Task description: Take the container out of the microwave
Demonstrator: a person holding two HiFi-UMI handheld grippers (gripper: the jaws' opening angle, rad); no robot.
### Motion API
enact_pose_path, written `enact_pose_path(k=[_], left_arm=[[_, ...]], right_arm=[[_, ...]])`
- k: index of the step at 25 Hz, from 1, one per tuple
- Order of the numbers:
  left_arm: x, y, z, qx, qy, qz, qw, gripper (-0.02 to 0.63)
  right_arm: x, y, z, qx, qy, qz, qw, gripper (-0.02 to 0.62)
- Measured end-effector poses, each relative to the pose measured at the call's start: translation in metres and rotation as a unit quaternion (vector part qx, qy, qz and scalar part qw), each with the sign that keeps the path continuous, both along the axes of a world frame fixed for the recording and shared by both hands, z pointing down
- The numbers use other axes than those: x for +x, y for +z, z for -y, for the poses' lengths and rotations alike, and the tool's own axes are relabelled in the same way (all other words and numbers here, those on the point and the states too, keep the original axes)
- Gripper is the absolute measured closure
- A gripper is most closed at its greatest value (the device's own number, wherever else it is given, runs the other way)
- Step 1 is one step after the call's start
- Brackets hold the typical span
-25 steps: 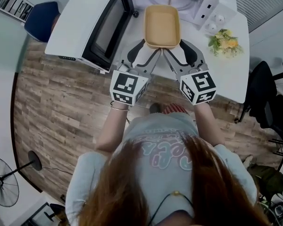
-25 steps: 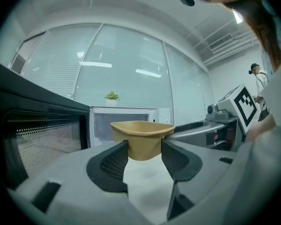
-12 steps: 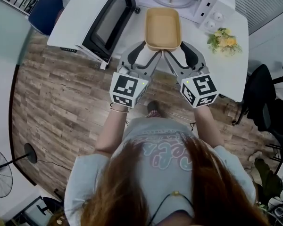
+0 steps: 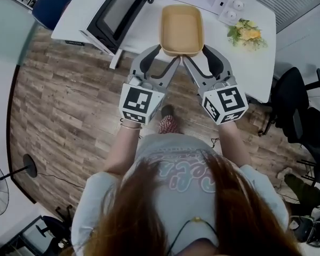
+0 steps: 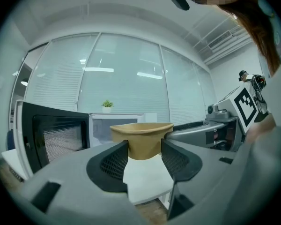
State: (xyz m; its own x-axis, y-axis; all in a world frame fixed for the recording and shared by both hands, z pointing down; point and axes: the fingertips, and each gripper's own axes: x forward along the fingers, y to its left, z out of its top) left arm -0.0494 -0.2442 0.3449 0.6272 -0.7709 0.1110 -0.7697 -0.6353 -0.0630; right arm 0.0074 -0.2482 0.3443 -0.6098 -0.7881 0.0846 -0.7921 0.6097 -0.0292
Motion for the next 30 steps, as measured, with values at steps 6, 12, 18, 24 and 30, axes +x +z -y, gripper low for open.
enact_pose_path(k=[6,12,18,24,30], left_arm=[[0.01,-0.016,-0.04,0.015,-0.004,-0.01,0.9998,0.388],[0.019,-0.022,-0.075,0.022,-0.012,-0.013,0.9996,0.388],[0.028,-0.03,-0.108,0.034,-0.023,-0.017,0.999,0.388],[0.035,-0.03,-0.138,0.036,-0.031,-0.025,0.9986,0.388],[0.044,-0.03,-0.16,0.038,-0.036,-0.034,0.998,0.388]], right_arm=[[0.01,-0.009,-0.042,0.014,-0.003,0.0,1.0,0.377],[0.018,-0.015,-0.077,0.026,-0.005,0.0,1.0,0.377],[0.028,-0.023,-0.109,0.038,-0.006,0.004,0.999,0.377],[0.034,-0.023,-0.138,0.042,-0.011,0.004,0.999,0.377],[0.043,-0.024,-0.16,0.047,-0.013,0.003,0.999,0.377]])
